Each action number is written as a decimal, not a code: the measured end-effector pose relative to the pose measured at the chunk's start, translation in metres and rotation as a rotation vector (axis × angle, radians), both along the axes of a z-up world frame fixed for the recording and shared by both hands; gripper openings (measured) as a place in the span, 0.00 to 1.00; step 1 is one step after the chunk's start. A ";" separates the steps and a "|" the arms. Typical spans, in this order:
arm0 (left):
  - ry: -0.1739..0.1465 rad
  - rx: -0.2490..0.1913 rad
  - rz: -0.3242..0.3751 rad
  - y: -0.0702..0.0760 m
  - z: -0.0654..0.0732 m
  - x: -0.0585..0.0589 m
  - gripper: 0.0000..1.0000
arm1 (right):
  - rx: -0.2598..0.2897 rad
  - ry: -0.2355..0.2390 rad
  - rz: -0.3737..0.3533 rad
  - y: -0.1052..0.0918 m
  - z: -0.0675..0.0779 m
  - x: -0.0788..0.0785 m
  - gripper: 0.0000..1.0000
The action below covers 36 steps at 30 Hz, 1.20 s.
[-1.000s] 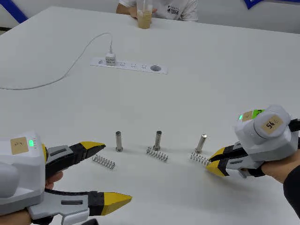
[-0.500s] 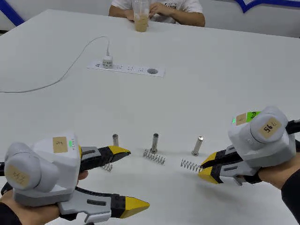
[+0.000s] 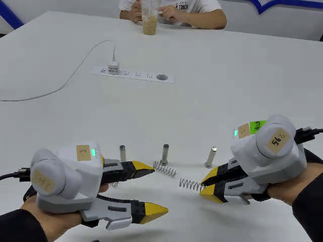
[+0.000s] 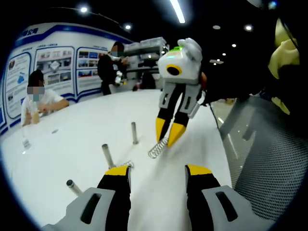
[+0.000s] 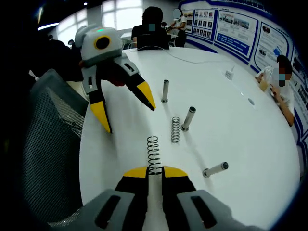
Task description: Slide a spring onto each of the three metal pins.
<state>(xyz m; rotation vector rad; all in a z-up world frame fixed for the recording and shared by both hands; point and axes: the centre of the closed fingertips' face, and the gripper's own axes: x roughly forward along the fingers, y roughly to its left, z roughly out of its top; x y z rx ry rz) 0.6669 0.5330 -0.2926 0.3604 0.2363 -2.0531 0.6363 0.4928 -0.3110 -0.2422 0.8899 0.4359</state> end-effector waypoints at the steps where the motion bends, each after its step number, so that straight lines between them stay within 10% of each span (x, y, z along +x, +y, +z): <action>1: -0.003 -0.001 -0.006 -0.001 0.000 -0.001 0.44 | 0.001 0.000 0.011 0.002 0.001 0.000 0.11; 19: -0.091 -0.029 -0.109 -0.002 -0.007 -0.021 0.21 | -0.009 0.029 0.146 0.028 0.001 -0.002 0.11; 36: -0.102 -0.033 -0.128 -0.001 -0.009 -0.023 0.12 | -0.019 0.031 0.175 0.035 0.013 -0.002 0.11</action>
